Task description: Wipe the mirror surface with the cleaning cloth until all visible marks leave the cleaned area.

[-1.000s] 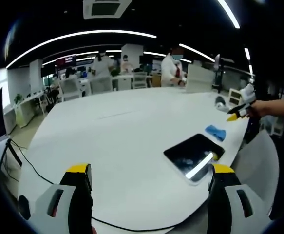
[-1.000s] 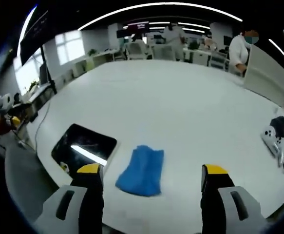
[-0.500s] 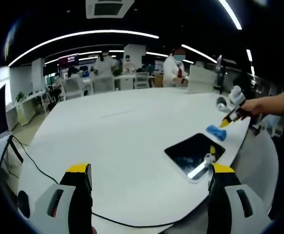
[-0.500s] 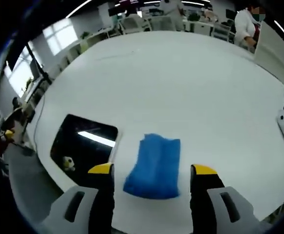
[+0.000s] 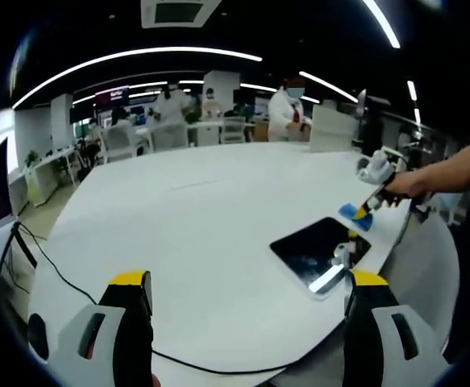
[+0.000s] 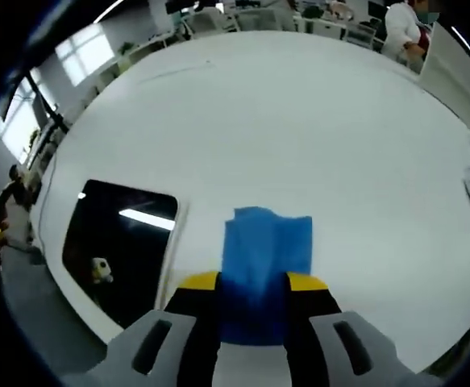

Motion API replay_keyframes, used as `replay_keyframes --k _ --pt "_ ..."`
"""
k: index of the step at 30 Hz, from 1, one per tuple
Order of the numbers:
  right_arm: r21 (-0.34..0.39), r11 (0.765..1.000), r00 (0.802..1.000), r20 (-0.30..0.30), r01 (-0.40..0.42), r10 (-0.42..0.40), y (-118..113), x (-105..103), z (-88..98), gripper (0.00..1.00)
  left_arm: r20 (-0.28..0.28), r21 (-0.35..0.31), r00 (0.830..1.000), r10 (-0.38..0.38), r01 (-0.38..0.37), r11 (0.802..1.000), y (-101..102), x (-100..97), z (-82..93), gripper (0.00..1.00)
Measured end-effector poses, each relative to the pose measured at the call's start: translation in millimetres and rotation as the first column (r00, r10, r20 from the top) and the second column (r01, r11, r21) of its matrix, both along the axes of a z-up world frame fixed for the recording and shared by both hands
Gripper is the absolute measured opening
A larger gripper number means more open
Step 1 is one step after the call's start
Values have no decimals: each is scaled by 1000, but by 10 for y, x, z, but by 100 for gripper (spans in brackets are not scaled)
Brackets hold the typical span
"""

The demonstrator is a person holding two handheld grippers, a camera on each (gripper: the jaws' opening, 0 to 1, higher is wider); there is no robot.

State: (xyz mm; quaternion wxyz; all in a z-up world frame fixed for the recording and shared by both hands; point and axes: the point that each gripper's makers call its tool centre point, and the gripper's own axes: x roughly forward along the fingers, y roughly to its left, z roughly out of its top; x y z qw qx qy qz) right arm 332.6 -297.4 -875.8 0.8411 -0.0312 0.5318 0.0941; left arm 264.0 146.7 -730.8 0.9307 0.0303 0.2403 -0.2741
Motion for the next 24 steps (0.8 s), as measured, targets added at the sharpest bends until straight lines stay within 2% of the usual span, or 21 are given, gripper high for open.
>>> replay_keyframes --k 1,3,6,7,10,14,18,20,24 --pt "-3 1000 1000 1 0 0 -4 3 4 17 -1 1 1000 0 0 1000 7 3 -5 100" --pt "15 1000 1000 -7 6 -6 24 -3 7 17 -2 3 1000 0 0 1000 13 3 -9 100" --pt "-42 998 999 -4 -36 36 -16 4 -14 13 -5 8 1000 -3 3 1000 31 11 -18 100" --pt "-34 999 999 -1 -40 40 2 3 -19 13 -5 9 1000 -2 2 1000 33 15 -16 100" --pt "-68 996 998 8 -57 57 3 38 -31 11 -2 4 1000 -1 1 1000 23 26 7 100" --pt "-99 992 997 1 -76 77 30 58 -22 3 -1 9 1000 -8 8 1000 14 31 13 100" --pt "-22 999 999 -27 37 -37 -6 69 -17 2 4 12 1000 -8 8 1000 16 41 41 100" --pt "23 998 998 -36 54 -53 -23 70 -17 2 9 11 1000 -9 9 1000 15 58 49 100" --pt "44 997 998 -45 56 -54 -42 78 -30 1 19 12 1000 -13 13 1000 -18 79 78 100"
